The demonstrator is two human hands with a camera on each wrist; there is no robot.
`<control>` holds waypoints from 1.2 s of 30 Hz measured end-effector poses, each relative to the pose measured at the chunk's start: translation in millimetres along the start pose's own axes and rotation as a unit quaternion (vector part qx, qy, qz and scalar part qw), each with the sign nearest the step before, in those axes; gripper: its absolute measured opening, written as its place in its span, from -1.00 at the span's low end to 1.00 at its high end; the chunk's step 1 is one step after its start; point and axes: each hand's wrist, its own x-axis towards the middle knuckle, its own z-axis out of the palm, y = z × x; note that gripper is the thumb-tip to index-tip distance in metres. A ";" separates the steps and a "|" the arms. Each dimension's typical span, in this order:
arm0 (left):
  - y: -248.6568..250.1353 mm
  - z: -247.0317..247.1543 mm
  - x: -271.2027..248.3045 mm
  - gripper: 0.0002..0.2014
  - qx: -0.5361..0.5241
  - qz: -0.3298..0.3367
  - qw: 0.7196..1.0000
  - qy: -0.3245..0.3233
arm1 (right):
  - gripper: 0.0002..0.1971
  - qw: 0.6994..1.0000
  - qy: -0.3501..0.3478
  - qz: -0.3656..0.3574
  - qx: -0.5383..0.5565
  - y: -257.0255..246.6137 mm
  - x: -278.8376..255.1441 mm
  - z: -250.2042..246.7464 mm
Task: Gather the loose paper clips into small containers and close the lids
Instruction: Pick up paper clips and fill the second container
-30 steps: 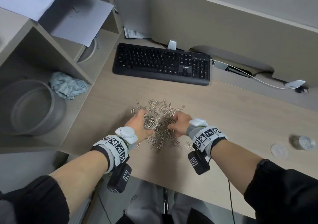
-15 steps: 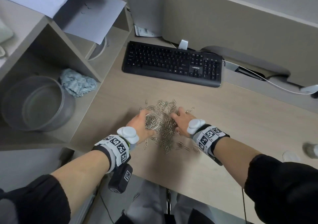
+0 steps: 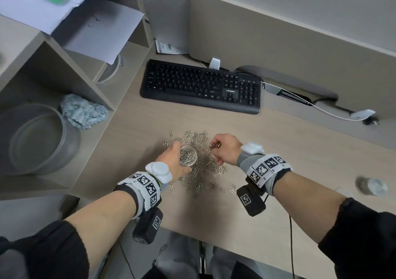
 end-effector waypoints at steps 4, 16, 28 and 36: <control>16.6 5.4 1.6 -0.30 0.006 0.009 1.000 0.001 | -0.79 0.998 0.003 -0.045 0.045 -25.2 -13.5 -11.1; 28.0 2.4 -6.9 -0.34 -0.020 0.027 0.999 0.028 | -0.81 0.982 -0.001 -0.150 -0.111 -51.1 -33.2 -7.0; 12.4 -2.4 -15.3 -0.38 -0.029 0.012 0.998 0.051 | -0.76 0.978 -0.028 -0.200 -0.043 -61.1 -32.6 3.0; -4.6 -10.0 -15.7 -0.34 -0.022 -0.004 0.996 0.082 | -0.79 0.984 0.017 -0.163 -0.066 -48.3 -15.3 4.5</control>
